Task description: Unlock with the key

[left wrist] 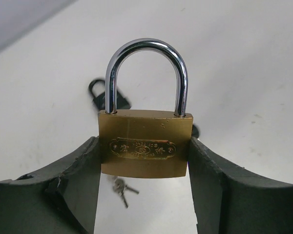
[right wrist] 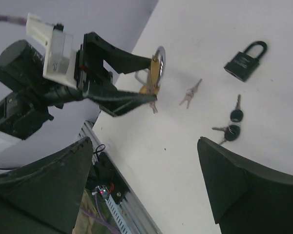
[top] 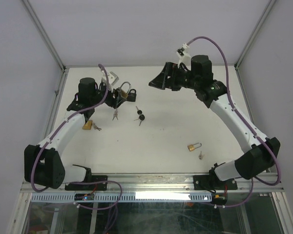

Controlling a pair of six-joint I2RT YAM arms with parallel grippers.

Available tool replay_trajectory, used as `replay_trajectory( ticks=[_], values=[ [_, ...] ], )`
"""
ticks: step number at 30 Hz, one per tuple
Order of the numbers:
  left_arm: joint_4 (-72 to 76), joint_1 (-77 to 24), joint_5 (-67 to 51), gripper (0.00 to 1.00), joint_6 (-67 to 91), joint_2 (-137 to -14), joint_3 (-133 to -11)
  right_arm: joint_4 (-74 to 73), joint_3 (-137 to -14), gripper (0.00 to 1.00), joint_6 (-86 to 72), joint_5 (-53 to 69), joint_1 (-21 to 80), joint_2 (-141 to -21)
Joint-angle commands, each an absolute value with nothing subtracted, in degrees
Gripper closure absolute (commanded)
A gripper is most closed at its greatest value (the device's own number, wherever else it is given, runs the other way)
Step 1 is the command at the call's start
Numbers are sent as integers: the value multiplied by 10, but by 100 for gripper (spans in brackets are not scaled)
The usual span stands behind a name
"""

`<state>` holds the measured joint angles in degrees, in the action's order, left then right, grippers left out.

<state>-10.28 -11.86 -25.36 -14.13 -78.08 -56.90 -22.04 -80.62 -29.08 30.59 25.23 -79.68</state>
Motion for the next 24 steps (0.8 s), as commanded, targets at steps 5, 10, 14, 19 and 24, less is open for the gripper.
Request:
replay_trajectory(
  ticks=[5,10,14,19,24],
  values=[
    [104,-189,-375,100,-166,-684,-534,-168,-945,11,-316,281,318,-909],
    [113,-204,-377,100,-169,-682,-539,-184,-969,25,-296,266,344,-936],
    [114,-208,-376,100,-176,-685,-539,-209,-964,37,-291,241,348,-941],
    [119,-217,-375,100,-179,-692,-542,-207,-957,60,-297,254,355,-950],
    [125,-220,-377,100,-186,-704,-549,-220,-963,68,-296,254,363,-960]
  ],
)
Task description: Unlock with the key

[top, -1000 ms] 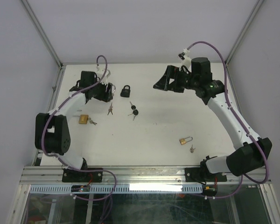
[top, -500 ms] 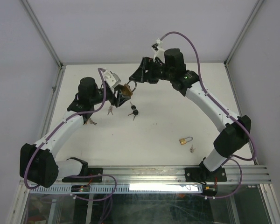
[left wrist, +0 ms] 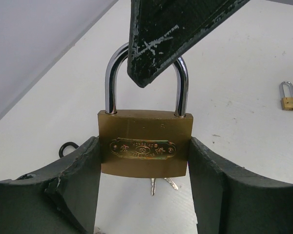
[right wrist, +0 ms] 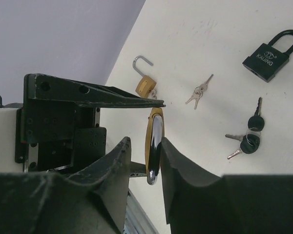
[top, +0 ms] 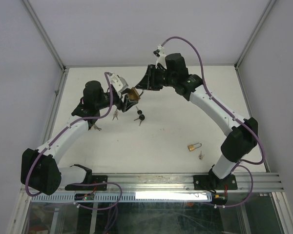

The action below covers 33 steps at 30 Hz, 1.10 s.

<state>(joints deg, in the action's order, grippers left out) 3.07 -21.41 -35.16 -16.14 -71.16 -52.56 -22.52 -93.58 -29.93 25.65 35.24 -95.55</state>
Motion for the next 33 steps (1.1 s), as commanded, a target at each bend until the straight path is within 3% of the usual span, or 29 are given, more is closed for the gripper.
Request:
replay_trajectory(
  ticks=[1,3,6,7,8,9,11,15,20,25,33],
  values=[
    [128,-221,-378,100,-188,-703,-547,-220,-962,75,-296,253,364,-960],
    [127,-223,-378,100,-186,-704,-545,-225,-962,99,-296,248,364,-958],
    [115,-223,-381,100,-174,-706,-543,-259,-970,100,-294,217,364,-947],
    [105,-223,-381,84,-164,-711,-546,-277,-972,100,-294,189,363,-939],
    [90,-222,-377,52,-150,-717,-550,-299,-970,100,-294,153,364,-930],
    [70,-223,-370,29,-133,-723,-555,-318,-964,100,-289,113,366,-917],
    [32,-222,-334,17,-87,-739,-560,-343,-933,100,-273,15,379,-886],
    [-30,-220,-215,12,4,-776,-562,-354,-814,100,-266,-160,410,-833],
    [-102,-192,-117,14,97,-839,-579,-358,-737,100,-288,-340,477,-824],
    [-131,-180,-33,15,94,-888,-591,-306,-665,100,-349,-361,491,-821],
    [-150,-164,-23,14,87,-932,-611,-308,-617,100,-385,-360,496,-842]
  ],
)
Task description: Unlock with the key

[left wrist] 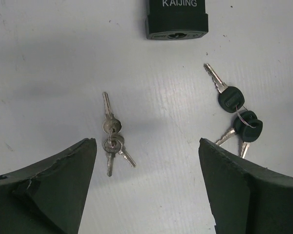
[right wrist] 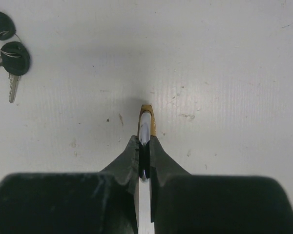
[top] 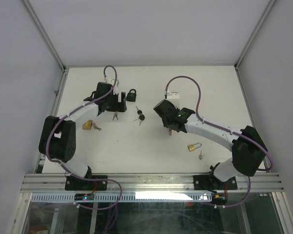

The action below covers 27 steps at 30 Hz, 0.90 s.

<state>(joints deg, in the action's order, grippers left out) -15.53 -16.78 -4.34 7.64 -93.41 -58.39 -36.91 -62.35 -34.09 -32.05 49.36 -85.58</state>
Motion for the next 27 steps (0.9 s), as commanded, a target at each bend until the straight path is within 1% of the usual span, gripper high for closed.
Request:
replay_trajectory(
  ticks=[1,9,10,11,12,14,15,17,23,27],
  values=[
    [-150,-164,-25,14,84,-934,-609,-302,-610,100,-393,-356,496,-840],
    [-146,-161,-13,11,66,-962,-603,-290,-583,100,-404,-344,494,-842],
    [-144,-161,-11,10,62,-965,-604,-294,-586,97,-402,-341,494,-845],
    [-142,-160,-9,10,58,-968,-606,-304,-592,88,-402,-341,494,-849],
    [-140,-160,-6,9,55,-973,-608,-316,-598,74,-403,-344,494,-851],
    [-140,-157,-2,8,47,-983,-616,-336,-611,49,-402,-347,495,-847],
    [-140,-156,-3,8,43,-988,-620,-338,-614,41,-398,-346,495,-843],
    [-138,-154,0,9,38,-999,-628,-341,-619,30,-391,-350,494,-832],
    [-143,-152,7,20,41,-1015,-630,-354,-645,20,-363,-362,494,-811],
    [-154,-152,10,31,43,-1031,-635,-361,-665,18,-349,-358,494,-804]
  ],
)
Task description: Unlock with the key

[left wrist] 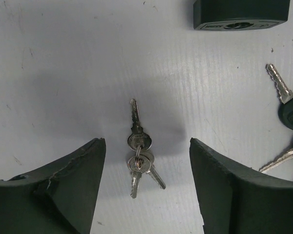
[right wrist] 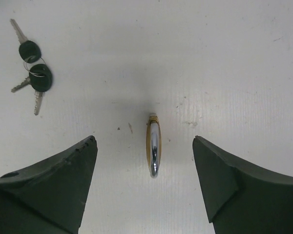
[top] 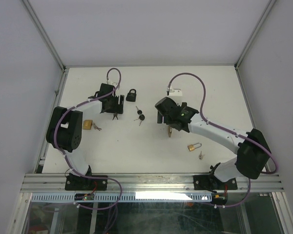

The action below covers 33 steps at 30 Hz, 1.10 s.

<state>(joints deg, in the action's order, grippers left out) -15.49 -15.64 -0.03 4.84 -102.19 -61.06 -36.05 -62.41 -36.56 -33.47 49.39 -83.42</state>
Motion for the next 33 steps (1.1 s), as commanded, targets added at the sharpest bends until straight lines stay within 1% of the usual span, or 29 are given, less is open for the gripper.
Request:
replay_trajectory(
  ticks=[1,7,10,11,13,17,19,21,24,27,28,29,33],
  values=[
    [-157,-152,9,35,45,-1032,-636,-363,-670,18,-346,-357,494,-801],
    [-161,-152,8,63,48,-1032,-630,-357,-677,18,-334,-363,492,-774],
    [-171,-152,13,72,53,-1036,-619,-357,-683,18,-324,-368,490,-761],
    [-171,-152,17,79,52,-1036,-615,-358,-686,18,-322,-371,489,-757],
    [-173,-153,27,100,50,-1039,-609,-355,-690,18,-315,-375,486,-748],
    [-192,-152,17,100,52,-1019,-616,-341,-706,18,-278,-357,475,-733],
    [-195,-152,-2,100,47,-993,-620,-319,-715,17,-245,-315,463,-725],
    [-192,-152,-27,100,37,-958,-619,-286,-720,17,-215,-225,442,-714],
    [-175,-152,-80,100,23,-901,-595,-213,-721,17,-195,-28,402,-707],
    [-129,-152,-141,100,15,-827,-546,-157,-736,17,-183,144,396,-724],
    [-104,-152,-162,100,14,-782,-532,-143,-747,17,-184,194,395,-735],
    [-92,-152,-185,100,14,-765,-523,-128,-760,17,-191,244,394,-747],
    [13,-154,-298,100,16,-660,-500,-14,-771,18,-255,384,378,-772]
  ],
)
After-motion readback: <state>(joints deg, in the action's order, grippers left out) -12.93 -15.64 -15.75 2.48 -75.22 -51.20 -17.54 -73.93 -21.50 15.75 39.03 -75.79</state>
